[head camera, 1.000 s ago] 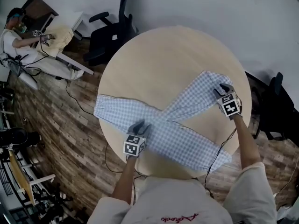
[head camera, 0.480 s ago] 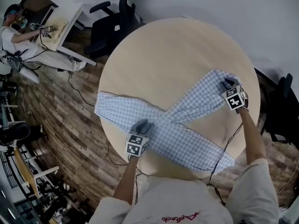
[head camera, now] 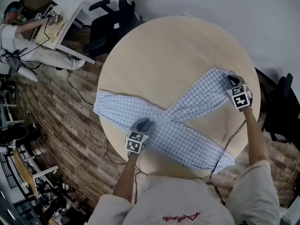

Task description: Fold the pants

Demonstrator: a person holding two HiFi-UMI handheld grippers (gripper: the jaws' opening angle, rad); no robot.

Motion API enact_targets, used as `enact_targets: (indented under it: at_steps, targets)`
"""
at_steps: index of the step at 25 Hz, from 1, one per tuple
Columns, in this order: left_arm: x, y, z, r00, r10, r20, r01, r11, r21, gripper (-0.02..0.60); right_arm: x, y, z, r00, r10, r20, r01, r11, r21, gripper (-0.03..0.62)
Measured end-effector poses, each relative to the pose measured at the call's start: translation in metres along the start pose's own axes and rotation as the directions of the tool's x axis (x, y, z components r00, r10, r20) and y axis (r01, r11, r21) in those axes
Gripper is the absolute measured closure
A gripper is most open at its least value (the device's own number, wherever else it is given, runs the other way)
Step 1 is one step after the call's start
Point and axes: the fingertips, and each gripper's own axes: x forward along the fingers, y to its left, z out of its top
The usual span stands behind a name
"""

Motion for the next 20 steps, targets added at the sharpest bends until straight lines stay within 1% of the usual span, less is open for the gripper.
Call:
enact_targets:
  at_steps: [3, 4, 5, 9, 11, 13, 15, 20]
  targets:
    - [0.0, -0.001, -0.004, 1.0, -0.01, -0.012, 0.01, 1.0, 0.02, 0.46, -0.015, -0.007, 0.004, 1.0, -0.023, 0.016, 0.023, 0.999, 0.022, 0.56]
    - [0.0, -0.002, -0.004, 1.0, -0.012, -0.016, 0.013, 1.0, 0.029, 0.472, -0.02, -0.008, 0.003, 0.999, -0.028, 0.017, 0.027, 0.999, 0.025, 0.56]
    - [-0.001, -0.004, -0.004, 1.0, -0.016, -0.016, 0.016, 0.999, 0.04, 0.497, -0.024, -0.009, 0.002, 0.999, -0.032, 0.017, 0.031, 0.999, 0.025, 0.56]
    - [-0.009, -0.018, 0.005, 0.999, -0.044, -0.008, 0.045, 0.99, 0.131, 0.508, -0.039, -0.012, 0.0, 0.999, -0.048, 0.025, 0.047, 0.999, 0.022, 0.56]
    - [-0.006, -0.023, 0.002, 0.997, -0.063, -0.035, 0.068, 0.984, 0.164, 0.506, -0.046, -0.013, -0.002, 0.998, -0.058, 0.025, 0.057, 0.998, 0.024, 0.56]
    - [-0.006, -0.026, -0.002, 0.995, -0.072, -0.065, 0.083, 0.98, 0.181, 0.506, -0.053, -0.013, -0.001, 0.998, -0.064, 0.028, 0.064, 0.998, 0.027, 0.56]
    - [-0.006, -0.025, -0.005, 0.995, -0.066, -0.08, 0.079, 0.98, 0.182, 0.506, -0.059, -0.014, 0.0, 0.997, -0.069, 0.036, 0.068, 0.997, 0.027, 0.56]
    - [-0.009, -0.023, -0.023, 0.991, -0.05, -0.121, 0.067, 0.988, 0.137, 0.506, -0.071, -0.013, -0.001, 0.996, -0.075, 0.041, 0.074, 0.997, 0.028, 0.56]
